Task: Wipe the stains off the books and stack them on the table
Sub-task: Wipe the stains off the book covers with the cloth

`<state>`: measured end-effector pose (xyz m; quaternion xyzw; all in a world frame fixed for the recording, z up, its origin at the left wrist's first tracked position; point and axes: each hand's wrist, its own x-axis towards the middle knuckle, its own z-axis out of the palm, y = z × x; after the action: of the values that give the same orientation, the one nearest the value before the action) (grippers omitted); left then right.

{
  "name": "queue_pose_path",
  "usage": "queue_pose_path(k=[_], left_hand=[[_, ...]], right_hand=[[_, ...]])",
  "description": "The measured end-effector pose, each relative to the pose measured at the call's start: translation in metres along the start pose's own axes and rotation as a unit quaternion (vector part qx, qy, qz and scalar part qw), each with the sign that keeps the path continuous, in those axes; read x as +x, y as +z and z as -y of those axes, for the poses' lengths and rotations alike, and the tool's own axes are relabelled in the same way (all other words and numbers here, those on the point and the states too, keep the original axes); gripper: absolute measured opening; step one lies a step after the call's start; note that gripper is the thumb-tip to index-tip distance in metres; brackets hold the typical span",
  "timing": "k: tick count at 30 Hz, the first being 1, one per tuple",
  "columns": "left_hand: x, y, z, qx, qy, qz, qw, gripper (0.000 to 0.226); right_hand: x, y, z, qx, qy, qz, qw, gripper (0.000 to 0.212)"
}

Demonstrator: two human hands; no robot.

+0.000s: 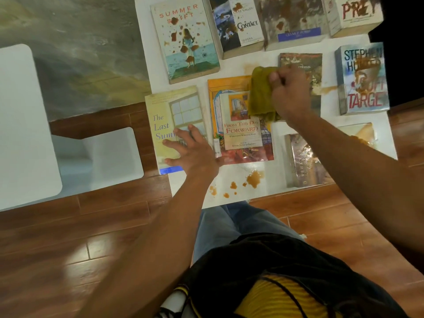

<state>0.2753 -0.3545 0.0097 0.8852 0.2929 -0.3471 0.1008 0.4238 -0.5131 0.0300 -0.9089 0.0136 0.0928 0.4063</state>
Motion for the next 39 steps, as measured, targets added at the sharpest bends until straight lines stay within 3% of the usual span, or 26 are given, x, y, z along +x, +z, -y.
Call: queue_pose_path(k=[3,7,11,18,33,39], left_hand=[[0.001,-0.001,-0.001,0.001,-0.002,-0.001,1.000,0.129],[0.002,0.000,-0.002,-0.008,-0.001,-0.006,1.000,0.126],[0.003,0.001,-0.001,-0.008,-0.002,-0.003,1.000,0.127],[0.002,-0.002,-0.004,-0.011,-0.002,0.003,1.000,0.129],[0.005,-0.001,-0.005,-0.014,-0.016,-0.011,1.000,0.132],[0.004,0.005,0.000,-0.004,-0.005,-0.035,0.999,0.134]], right_hand=[[0.015,0.015,0.000,-0.071,-0.043,-0.024,0.996,0.027],[0.015,0.040,-0.008,-0.173,-0.095,0.041,0.980,0.035],[0.011,0.049,-0.014,-0.188,-0.148,0.069,0.968,0.043],[0.007,0.059,-0.014,-0.197,-0.210,0.184,0.940,0.068],[0.001,0.082,-0.008,-0.331,-0.243,0.172,0.895,0.060],[0.012,0.059,-0.029,-0.314,-0.226,0.153,0.909,0.059]])
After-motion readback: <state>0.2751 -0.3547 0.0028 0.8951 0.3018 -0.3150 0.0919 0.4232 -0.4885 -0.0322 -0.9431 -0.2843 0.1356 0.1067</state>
